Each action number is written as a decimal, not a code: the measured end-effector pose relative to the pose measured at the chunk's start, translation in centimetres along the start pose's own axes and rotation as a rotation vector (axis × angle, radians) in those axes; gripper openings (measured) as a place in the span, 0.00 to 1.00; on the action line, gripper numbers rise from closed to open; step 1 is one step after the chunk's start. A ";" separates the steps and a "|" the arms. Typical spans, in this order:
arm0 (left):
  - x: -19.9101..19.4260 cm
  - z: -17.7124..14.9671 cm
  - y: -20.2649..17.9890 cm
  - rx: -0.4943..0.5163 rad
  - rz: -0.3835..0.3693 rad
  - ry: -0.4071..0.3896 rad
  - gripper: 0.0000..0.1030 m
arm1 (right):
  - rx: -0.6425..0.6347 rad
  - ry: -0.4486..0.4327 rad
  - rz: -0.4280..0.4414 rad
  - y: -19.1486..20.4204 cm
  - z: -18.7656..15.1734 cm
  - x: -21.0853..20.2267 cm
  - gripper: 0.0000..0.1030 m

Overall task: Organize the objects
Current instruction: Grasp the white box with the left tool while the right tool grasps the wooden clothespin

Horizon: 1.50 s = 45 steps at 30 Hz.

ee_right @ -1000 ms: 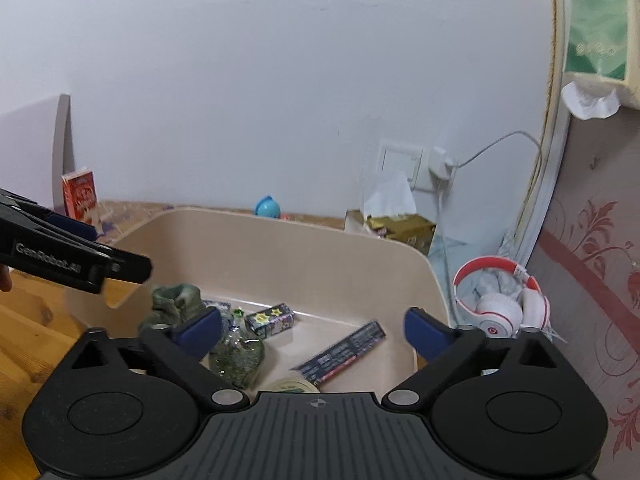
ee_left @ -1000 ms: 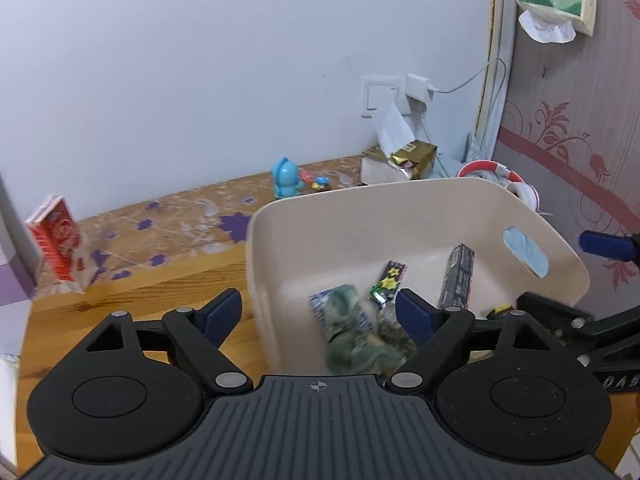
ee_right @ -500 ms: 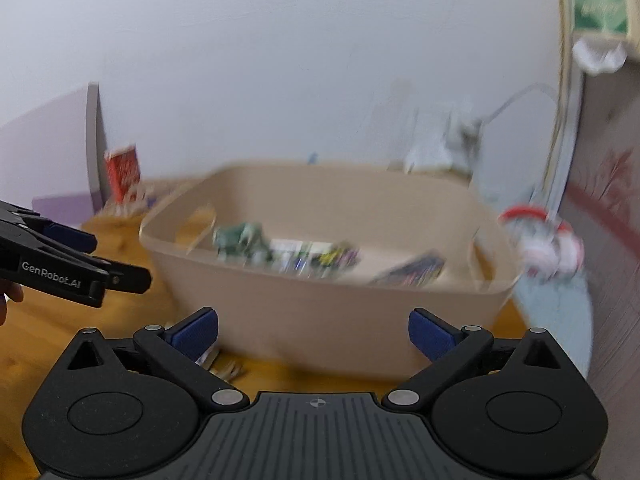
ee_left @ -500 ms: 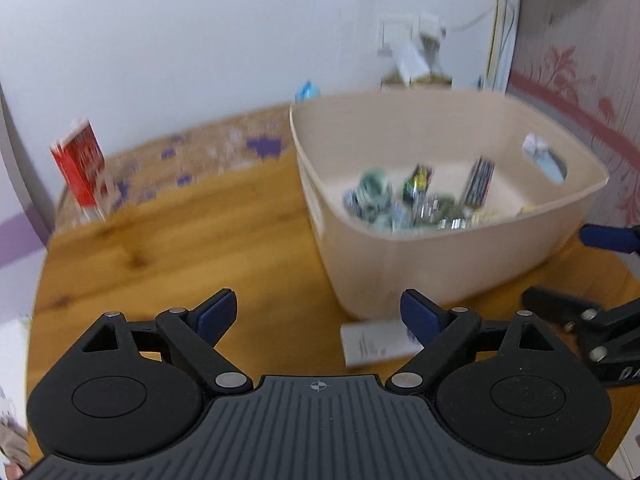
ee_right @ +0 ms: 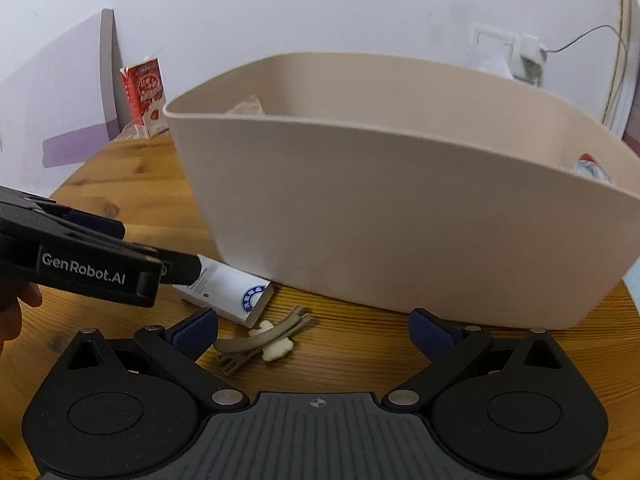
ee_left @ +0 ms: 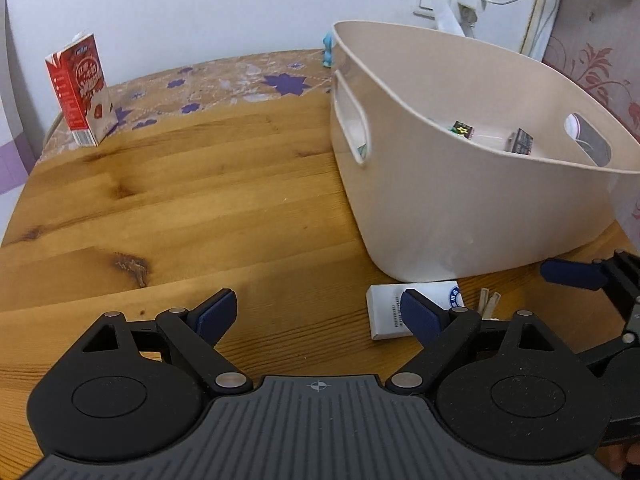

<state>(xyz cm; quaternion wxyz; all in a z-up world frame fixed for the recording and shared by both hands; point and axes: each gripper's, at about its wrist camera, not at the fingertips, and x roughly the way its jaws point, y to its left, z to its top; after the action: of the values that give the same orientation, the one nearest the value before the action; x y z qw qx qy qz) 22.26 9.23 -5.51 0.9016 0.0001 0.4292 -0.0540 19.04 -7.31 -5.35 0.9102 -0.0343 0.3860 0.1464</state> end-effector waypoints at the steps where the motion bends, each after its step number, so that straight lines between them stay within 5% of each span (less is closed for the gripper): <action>1: 0.1 0.0 0.1 -0.004 -0.003 0.003 0.88 | -0.002 0.004 -0.003 0.2 0.0 0.4 1.00; 19: 0.2 -0.4 -3.3 0.046 -0.098 0.026 0.88 | 0.023 0.015 -0.095 -3.3 -2.0 0.2 0.99; 27: 1.6 -0.8 -5.6 0.097 -0.049 0.063 0.89 | 0.005 -0.012 -0.079 -4.4 -2.7 -0.4 0.92; 33: 1.6 -0.8 -5.7 0.090 -0.023 0.061 0.86 | -0.047 -0.024 -0.021 -3.9 -2.2 -0.6 0.65; 39: 1.4 -0.9 -4.9 0.094 -0.006 0.021 0.61 | -0.092 -0.017 0.020 -2.6 -2.1 -1.0 0.26; 45: 1.1 -1.0 -4.7 0.089 -0.023 0.029 0.60 | -0.102 -0.017 0.017 -2.0 -2.5 -1.5 0.16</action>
<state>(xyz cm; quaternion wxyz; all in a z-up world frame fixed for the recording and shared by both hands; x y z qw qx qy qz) 21.72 4.45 -6.72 0.8936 0.0358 0.4395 -0.0834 16.88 -10.04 -6.17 0.9093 -0.0761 0.3704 0.1739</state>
